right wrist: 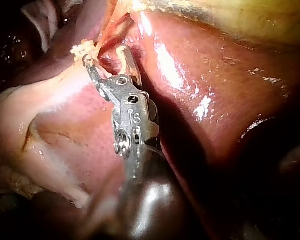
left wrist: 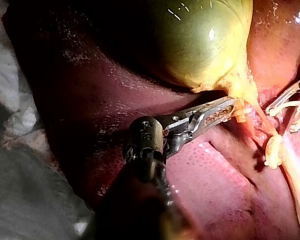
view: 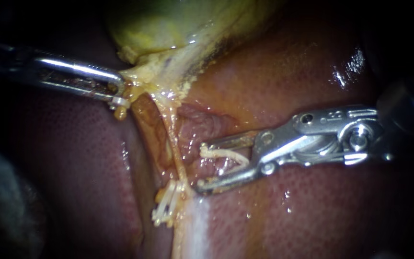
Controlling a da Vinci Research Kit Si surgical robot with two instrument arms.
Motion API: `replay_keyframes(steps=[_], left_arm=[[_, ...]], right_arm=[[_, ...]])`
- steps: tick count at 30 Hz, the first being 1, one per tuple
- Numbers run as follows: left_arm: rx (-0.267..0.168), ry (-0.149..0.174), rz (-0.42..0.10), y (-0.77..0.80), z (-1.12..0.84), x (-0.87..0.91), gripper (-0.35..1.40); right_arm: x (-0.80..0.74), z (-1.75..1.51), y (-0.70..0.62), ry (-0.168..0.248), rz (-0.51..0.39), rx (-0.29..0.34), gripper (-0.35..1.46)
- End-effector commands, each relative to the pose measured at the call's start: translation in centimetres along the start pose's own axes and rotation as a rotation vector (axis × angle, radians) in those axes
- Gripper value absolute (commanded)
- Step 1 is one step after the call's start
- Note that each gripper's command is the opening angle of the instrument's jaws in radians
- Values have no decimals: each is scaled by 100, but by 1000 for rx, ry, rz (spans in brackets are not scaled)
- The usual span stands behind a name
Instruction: Clipping first clip right tube
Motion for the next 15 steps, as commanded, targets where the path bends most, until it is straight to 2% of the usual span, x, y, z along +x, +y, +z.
replay_keyframes(steps=[1,15], left_arm=[[0,0,0,0,1,0,-35],[1,1,0,0,1,1,-35]], right_arm=[[-1,4,1,-2,6,-1,50],[12,36,4,44,80,4,50]])
